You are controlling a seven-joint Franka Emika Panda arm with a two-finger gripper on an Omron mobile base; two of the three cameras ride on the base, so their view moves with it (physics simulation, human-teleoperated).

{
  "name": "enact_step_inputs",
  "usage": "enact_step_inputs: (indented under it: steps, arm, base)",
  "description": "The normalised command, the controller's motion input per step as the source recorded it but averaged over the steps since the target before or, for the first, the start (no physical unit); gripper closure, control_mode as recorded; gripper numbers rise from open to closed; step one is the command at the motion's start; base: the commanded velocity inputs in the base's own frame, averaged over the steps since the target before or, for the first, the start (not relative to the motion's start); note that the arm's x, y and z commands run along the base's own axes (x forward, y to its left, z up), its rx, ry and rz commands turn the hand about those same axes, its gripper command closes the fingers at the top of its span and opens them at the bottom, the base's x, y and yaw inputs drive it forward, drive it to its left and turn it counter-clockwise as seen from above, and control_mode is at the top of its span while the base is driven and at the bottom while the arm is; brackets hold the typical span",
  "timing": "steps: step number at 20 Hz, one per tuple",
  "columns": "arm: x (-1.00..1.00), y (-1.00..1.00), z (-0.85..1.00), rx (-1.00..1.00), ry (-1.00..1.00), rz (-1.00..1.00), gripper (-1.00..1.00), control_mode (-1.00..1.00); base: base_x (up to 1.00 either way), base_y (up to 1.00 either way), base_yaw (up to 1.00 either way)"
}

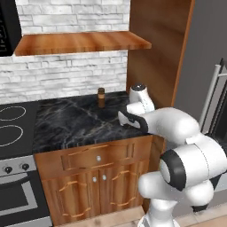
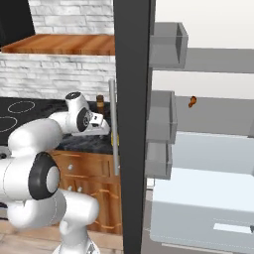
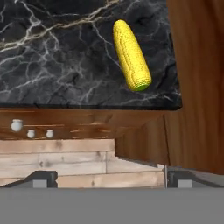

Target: Place the potato and corn inside the fridge drawer. Close the drawer after placing the vegetables.

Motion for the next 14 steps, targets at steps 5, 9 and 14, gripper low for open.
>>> enact_step_inputs:
  steps: [5,9,14]
  arm:
    - [0.97,-0.09,-0.24,-0.07,0.09,0.00,-1.00,-1.00]
    - [0.94,-0.18,-0.32,-0.02,0.09,0.00,-1.00,-1.00]
    - [0.77,-0.15,-0.66,-0.04,0.08,0.00,-1.00,-1.00]
  base:
    - [0.00,0.00,0.00]
    - [0.00,0.00,0.00]
    - [0.00,0.00,0.00]
